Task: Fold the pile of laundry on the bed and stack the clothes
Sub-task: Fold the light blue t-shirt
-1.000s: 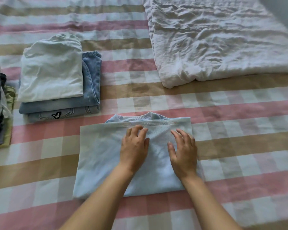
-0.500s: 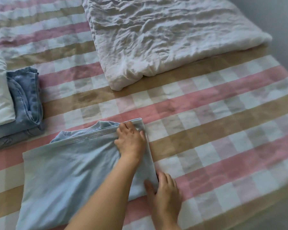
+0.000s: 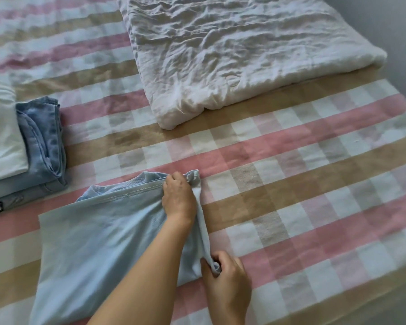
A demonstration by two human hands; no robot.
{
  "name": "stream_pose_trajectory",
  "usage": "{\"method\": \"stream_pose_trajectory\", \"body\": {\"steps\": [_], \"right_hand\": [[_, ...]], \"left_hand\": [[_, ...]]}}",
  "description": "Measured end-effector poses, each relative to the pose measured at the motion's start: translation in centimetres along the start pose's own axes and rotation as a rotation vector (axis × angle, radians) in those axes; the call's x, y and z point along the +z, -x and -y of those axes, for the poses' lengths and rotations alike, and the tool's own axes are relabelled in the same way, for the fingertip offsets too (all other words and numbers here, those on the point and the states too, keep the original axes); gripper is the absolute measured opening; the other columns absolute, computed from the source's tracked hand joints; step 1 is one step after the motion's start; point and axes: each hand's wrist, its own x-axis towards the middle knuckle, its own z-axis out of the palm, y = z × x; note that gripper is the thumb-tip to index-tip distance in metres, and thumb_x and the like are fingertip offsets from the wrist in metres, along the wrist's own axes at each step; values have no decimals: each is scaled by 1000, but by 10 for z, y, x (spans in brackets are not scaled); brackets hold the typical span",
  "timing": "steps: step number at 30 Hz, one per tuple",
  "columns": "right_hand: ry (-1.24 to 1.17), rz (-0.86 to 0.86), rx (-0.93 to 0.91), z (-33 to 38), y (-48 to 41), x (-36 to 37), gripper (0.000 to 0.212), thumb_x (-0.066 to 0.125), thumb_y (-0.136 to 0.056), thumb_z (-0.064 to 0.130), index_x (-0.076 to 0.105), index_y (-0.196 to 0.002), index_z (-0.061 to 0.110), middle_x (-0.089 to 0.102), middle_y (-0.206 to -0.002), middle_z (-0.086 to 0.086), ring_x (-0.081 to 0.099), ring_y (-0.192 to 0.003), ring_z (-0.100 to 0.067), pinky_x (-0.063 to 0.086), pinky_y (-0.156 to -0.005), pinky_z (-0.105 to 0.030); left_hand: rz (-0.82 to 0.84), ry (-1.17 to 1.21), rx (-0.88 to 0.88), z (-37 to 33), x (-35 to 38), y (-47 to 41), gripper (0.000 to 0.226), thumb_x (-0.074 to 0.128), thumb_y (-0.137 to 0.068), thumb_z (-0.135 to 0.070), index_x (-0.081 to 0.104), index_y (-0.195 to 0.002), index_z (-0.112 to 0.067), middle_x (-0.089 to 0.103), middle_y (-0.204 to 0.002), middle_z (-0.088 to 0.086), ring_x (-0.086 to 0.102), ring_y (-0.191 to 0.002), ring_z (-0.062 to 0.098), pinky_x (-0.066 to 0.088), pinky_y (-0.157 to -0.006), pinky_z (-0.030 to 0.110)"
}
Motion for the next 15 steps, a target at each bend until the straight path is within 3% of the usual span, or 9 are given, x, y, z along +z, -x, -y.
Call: {"method": "stream_pose_trajectory", "body": {"steps": [2, 5, 8, 11, 13, 15], "right_hand": [[-11, -60, -73, -1, 3, 6, 33, 88, -52, 10, 55, -55, 16, 48, -52, 13, 53, -53, -17, 41, -47, -27], [-119, -138, -211, 3, 12, 13, 18, 73, -68, 17, 57, -60, 11, 57, -65, 3, 48, -67, -10, 39, -60, -21], [-258, -128, -392, 26, 27, 22, 15, 62, -74, 23, 59, -65, 11, 61, -74, 2, 50, -71, -12, 41, -66, -21], [-346, -102, -550, 56, 43, 37, 19, 59, -83, 24, 57, -66, 16, 59, -70, 2, 51, -62, -16, 44, -58, -26], [-355, -60, -638, 78, 55, 51, 13, 69, -75, 16, 58, -68, 19, 58, -67, 3, 52, -58, -18, 45, -53, -25], [-336, 16, -698, 94, 66, 64, 23, 73, -64, 8, 58, -74, 22, 58, -68, 3, 52, -59, -17, 45, -51, -24]], "left_hand": [[3, 101, -5, 5, -2, -1, 13, 38, -94, -5, 47, -103, 0, 50, -114, 18, 46, -108, 33, 35, -83, 36], [35, 476, -64, 18, -15, -2, 12, 43, -95, -8, 51, -99, 0, 50, -109, 19, 46, -102, 30, 34, -84, 33], [192, 989, -207, 43, -47, 1, 13, 46, -96, -9, 54, -87, -9, 55, -83, 9, 51, -77, 21, 42, -67, 27], [340, 1360, -309, 83, -83, 2, 23, 42, -97, -8, 60, -83, -10, 63, -60, 1, 60, -55, 13, 50, -50, 21], [369, 1454, -378, 117, -101, 3, 26, 44, -96, -14, 61, -77, -9, 63, -56, 0, 62, -51, 10, 50, -47, 19], [431, 1558, -427, 147, -113, 3, 26, 44, -96, -21, 62, -83, -8, 65, -65, 6, 64, -59, 15, 53, -54, 22]]}}
